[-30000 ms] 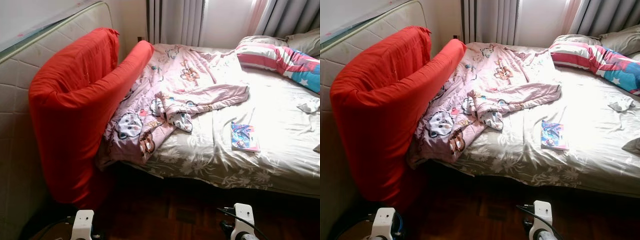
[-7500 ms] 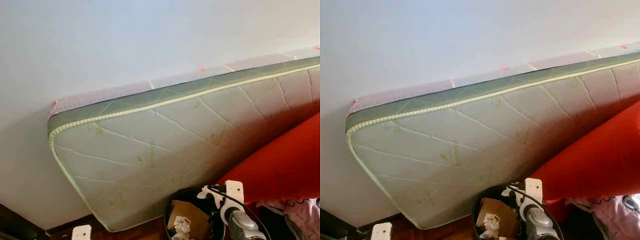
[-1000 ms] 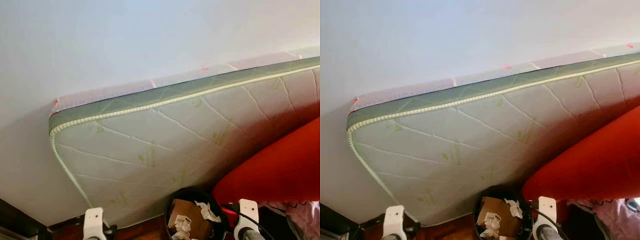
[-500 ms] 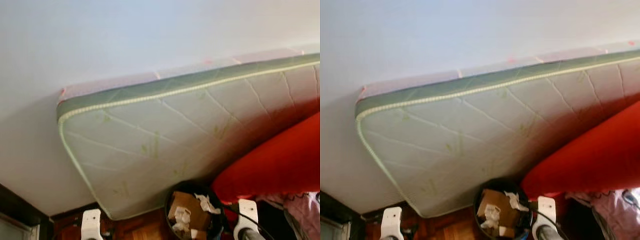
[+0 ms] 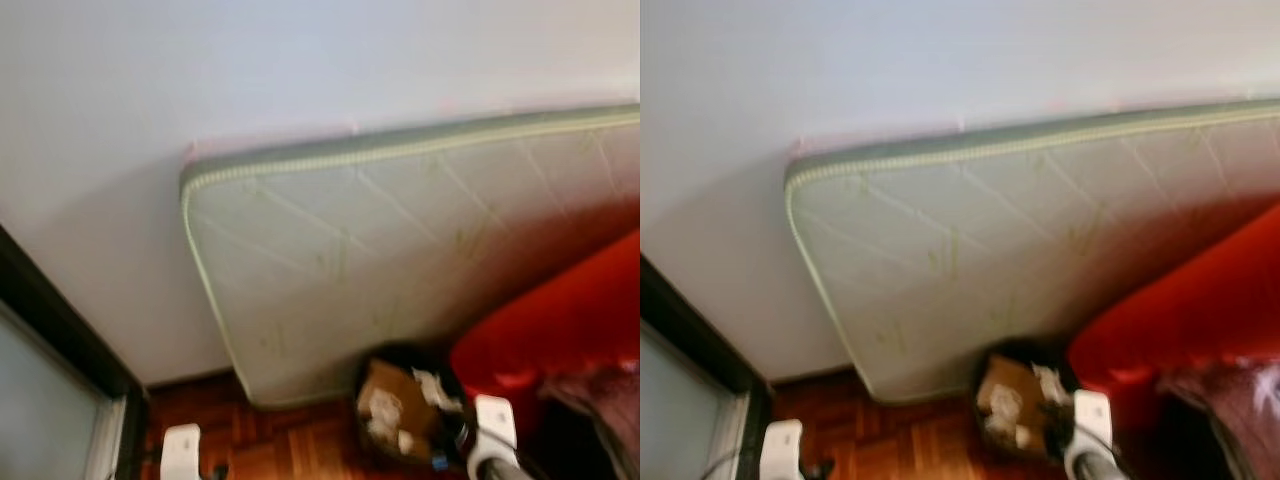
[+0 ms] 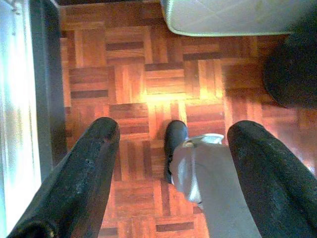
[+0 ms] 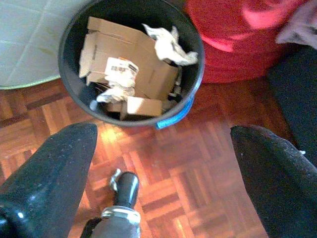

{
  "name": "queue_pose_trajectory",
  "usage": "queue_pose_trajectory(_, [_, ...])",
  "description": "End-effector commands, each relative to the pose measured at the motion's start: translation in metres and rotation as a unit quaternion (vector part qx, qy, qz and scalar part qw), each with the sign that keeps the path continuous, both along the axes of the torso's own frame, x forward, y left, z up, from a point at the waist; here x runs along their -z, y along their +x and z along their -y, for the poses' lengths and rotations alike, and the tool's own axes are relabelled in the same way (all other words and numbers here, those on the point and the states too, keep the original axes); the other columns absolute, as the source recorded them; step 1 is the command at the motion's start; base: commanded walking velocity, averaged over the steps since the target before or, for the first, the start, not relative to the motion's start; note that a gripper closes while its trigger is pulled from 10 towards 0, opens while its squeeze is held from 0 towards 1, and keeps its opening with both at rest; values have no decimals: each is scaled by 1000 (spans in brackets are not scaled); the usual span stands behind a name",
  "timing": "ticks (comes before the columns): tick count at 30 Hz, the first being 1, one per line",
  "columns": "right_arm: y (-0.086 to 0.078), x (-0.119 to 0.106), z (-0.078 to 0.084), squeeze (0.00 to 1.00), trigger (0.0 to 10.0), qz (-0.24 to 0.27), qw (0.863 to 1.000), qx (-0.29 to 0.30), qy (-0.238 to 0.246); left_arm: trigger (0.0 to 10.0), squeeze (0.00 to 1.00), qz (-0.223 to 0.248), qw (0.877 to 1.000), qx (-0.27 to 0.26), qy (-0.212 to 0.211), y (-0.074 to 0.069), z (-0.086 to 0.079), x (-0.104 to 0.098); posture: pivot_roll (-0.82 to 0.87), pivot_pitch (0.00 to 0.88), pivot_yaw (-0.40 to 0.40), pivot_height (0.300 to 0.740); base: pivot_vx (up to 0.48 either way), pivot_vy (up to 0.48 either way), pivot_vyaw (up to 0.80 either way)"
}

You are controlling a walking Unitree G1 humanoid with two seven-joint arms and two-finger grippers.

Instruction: Clean up the room

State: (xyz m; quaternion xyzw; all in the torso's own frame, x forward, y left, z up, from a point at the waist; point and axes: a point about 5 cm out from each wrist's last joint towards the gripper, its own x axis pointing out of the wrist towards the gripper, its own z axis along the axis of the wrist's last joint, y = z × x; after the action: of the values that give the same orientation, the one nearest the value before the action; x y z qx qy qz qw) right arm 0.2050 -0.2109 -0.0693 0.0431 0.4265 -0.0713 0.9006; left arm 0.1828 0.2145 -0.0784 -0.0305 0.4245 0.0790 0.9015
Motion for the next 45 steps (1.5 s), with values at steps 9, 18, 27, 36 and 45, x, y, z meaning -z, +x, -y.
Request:
queue_pose_trajectory(9, [-5, 4, -2, 0, 10000, -13, 1000, 1, 3, 10000, 0, -7, 1000, 19, 11, -2, -3, 0, 63, 0, -30, 740, -169, 0, 0])
queue_pose_trajectory(18, [-6, 4, -3, 0, 10000, -14, 1000, 1, 5, 10000, 0, -9, 1000, 21, 13, -3, -3, 1, 67, 0, -30, 740, 0, 0, 0])
queue_pose_trajectory(27, [-5, 4, -3, 0, 10000, -14, 1000, 4, 7, 10000, 0, -4, 1000, 16, 11, -2, -3, 0, 80, 0, -39, 740, 0, 0, 0])
queue_pose_trajectory(36, [-5, 3, 0, 0, 10000, -19, 1000, 6, 4, 10000, 0, -5, 1000, 22, 20, -1, -2, 0, 91, 0, -52, 740, 0, -67, -571])
queue_pose_trajectory(45, [-4, 3, 0, 0, 10000, -19, 1000, 3, 3, 10000, 0, -10, 1000, 14, 18, -1, -1, 1, 95, 0, -55, 740, 0, -261, -788])
